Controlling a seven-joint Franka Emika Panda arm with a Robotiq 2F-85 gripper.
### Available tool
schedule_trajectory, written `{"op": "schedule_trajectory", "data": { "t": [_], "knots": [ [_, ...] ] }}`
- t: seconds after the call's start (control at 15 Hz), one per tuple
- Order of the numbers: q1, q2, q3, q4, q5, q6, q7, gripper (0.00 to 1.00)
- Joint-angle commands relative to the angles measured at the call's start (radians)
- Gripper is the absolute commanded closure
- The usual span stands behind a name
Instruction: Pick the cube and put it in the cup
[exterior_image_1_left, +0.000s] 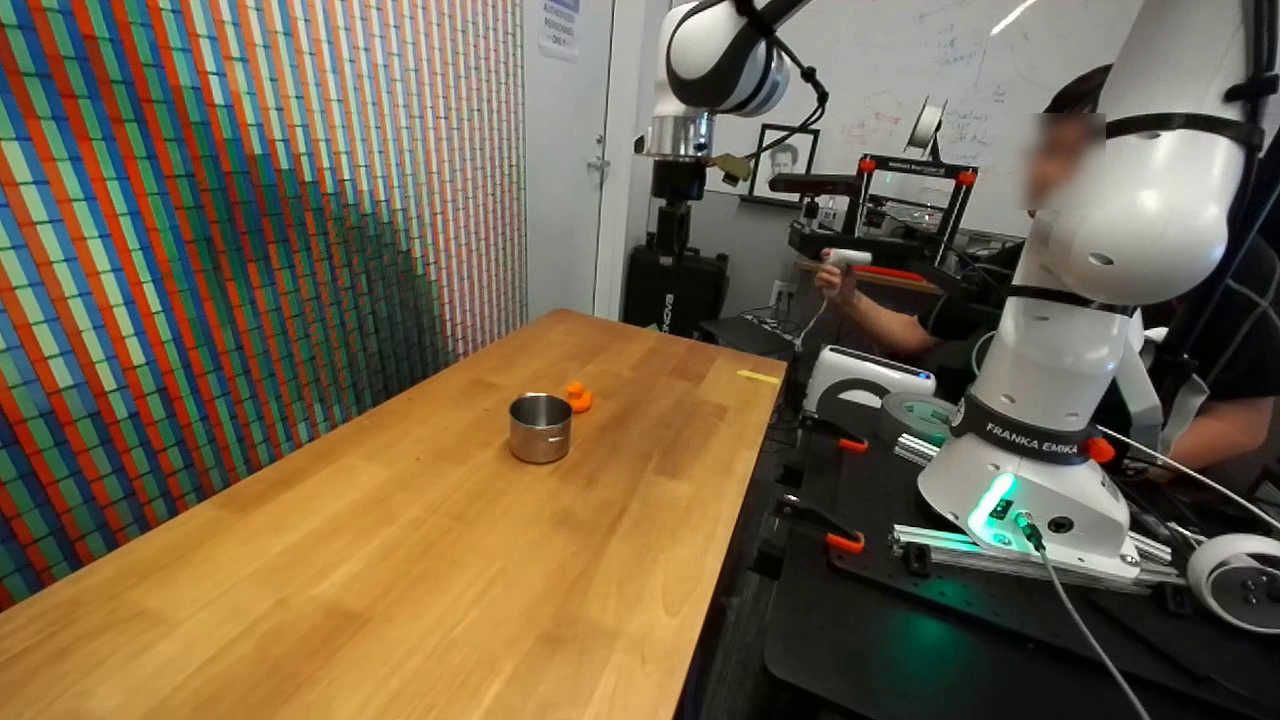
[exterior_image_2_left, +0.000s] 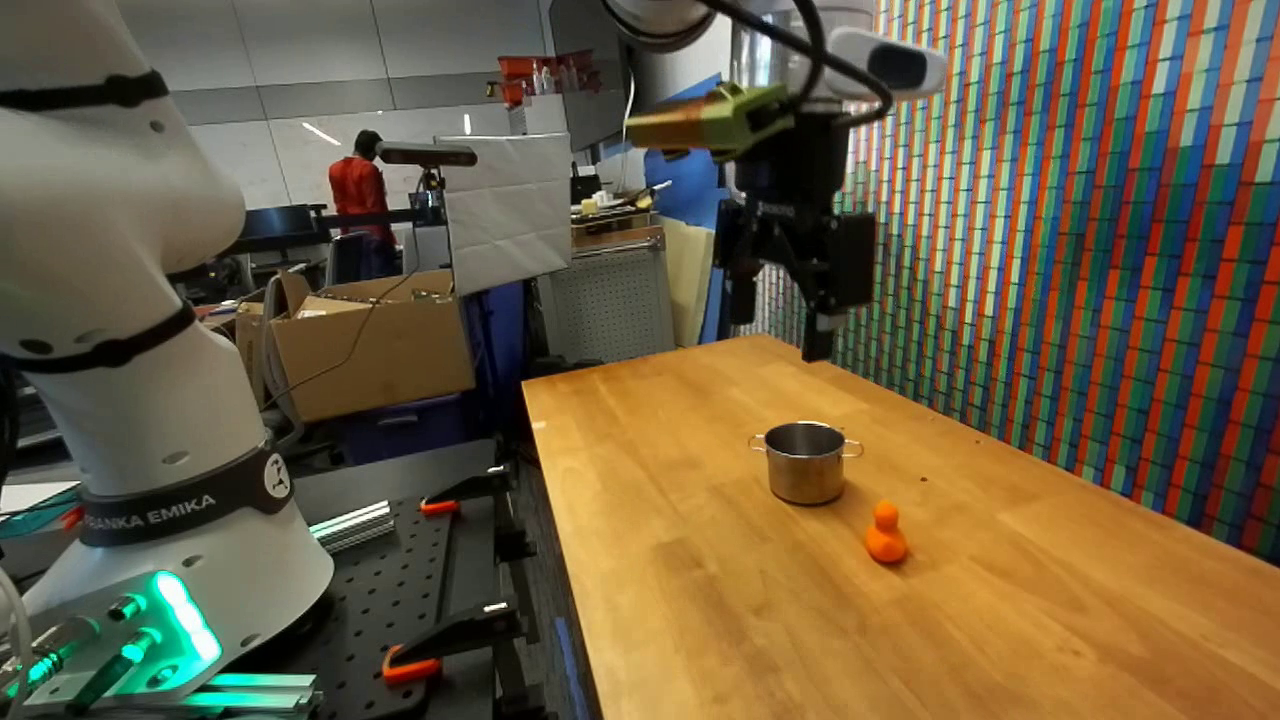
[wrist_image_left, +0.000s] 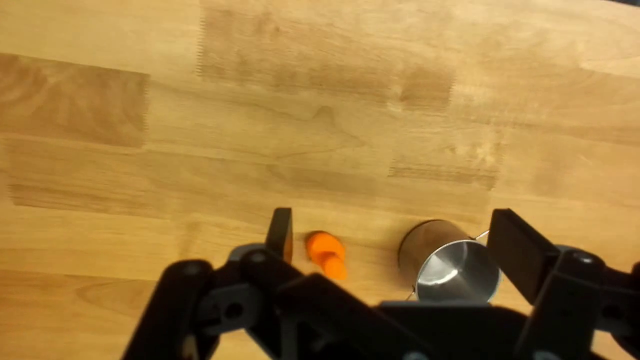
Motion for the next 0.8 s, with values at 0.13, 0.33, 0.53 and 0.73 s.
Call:
{"op": "schedule_trajectory", "data": {
  "t": [0.13, 0.33, 0.53, 0.73],
  "knots": [
    [-0.025, 0.135, 0.028, 0.084, 0.006, -0.005, -0.034, 0.00],
    [-0.023, 0.170, 0.033, 0.091, -0.104, -0.008, -0.070, 0.00],
    [-0.016, 0.242, 0.055, 0.102, -0.139, 0.032, -0.084, 0.00],
    [-0.013, 0.330, 0.079, 0.124, -0.177, 0.111, -0.073, 0.00]
  ]
}}
